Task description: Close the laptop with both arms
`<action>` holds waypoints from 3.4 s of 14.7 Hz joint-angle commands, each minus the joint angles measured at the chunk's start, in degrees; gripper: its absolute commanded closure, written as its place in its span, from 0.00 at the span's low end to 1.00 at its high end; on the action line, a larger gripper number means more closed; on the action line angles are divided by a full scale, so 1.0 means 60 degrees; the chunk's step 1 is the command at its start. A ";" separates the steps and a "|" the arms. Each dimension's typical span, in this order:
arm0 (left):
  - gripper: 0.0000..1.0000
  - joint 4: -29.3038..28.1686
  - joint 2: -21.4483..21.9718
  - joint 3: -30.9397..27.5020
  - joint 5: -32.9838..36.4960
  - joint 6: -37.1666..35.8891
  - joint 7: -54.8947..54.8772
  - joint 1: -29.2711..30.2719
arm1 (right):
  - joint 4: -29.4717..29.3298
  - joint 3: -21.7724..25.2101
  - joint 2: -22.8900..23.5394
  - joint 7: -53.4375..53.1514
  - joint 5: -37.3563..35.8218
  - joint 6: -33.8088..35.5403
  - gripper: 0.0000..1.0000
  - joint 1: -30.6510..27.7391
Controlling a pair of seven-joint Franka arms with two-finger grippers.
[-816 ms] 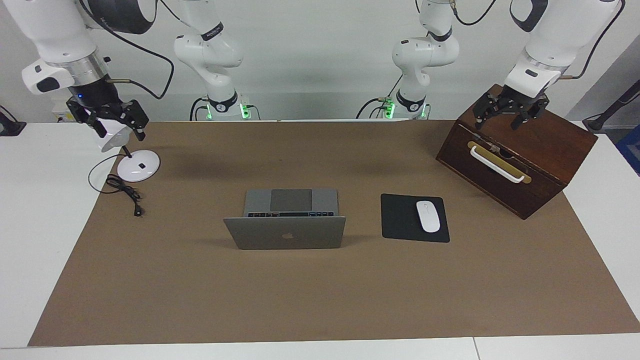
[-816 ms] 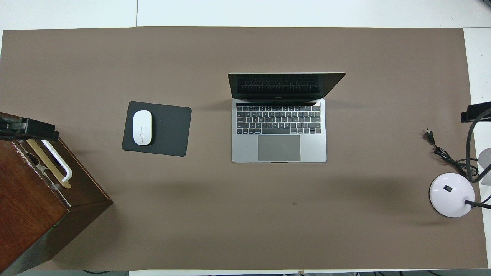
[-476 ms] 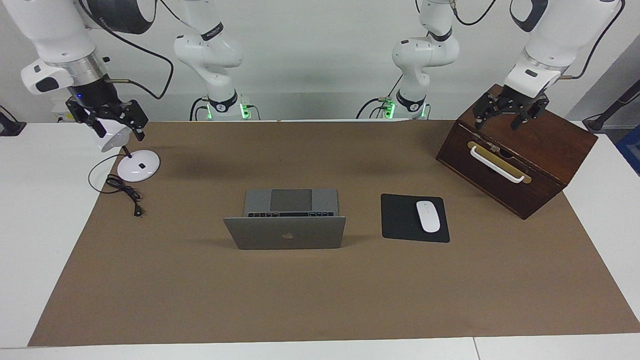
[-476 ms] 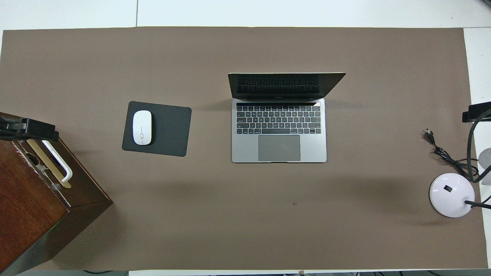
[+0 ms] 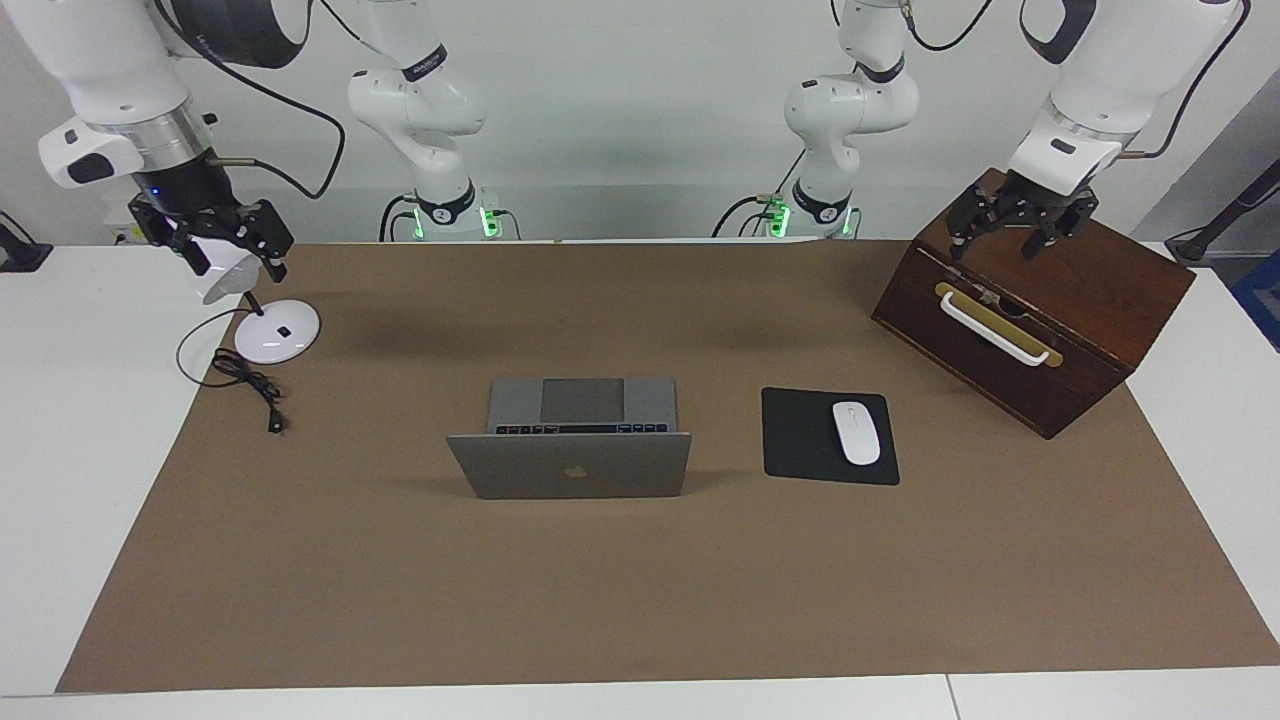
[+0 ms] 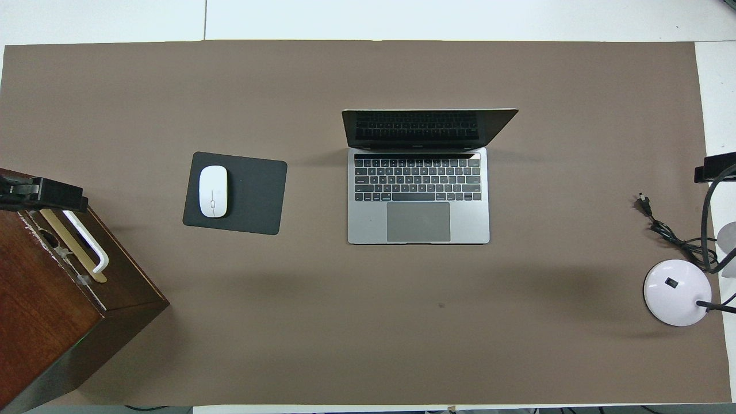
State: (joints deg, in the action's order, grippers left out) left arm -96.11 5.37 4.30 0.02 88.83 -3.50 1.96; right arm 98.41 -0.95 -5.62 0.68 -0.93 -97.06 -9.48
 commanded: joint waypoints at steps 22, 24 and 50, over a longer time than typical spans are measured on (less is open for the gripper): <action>1.00 -0.0240 0.0219 0.0031 -0.0032 0.0618 0.0100 0.0171 | 0.0195 -0.0017 -0.0118 0.0019 0.0170 -0.0713 1.00 -0.0149; 1.00 -0.0488 0.0262 0.0001 -0.0120 0.0939 0.0056 0.0157 | 0.0195 -0.0017 -0.0104 0.0062 0.0126 -0.0859 1.00 -0.0149; 1.00 -0.7623 0.0574 0.0059 -0.1951 1.3621 0.1256 -0.4924 | -0.0845 -0.0120 0.2620 -0.4682 -0.0518 -0.5283 1.00 0.3452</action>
State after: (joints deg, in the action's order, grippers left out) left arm -141.70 13.00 5.43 -10.65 164.39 3.74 -24.92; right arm 92.97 -1.82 9.63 -24.39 -2.18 -126.74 8.72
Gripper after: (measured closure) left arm 0.991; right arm 0.991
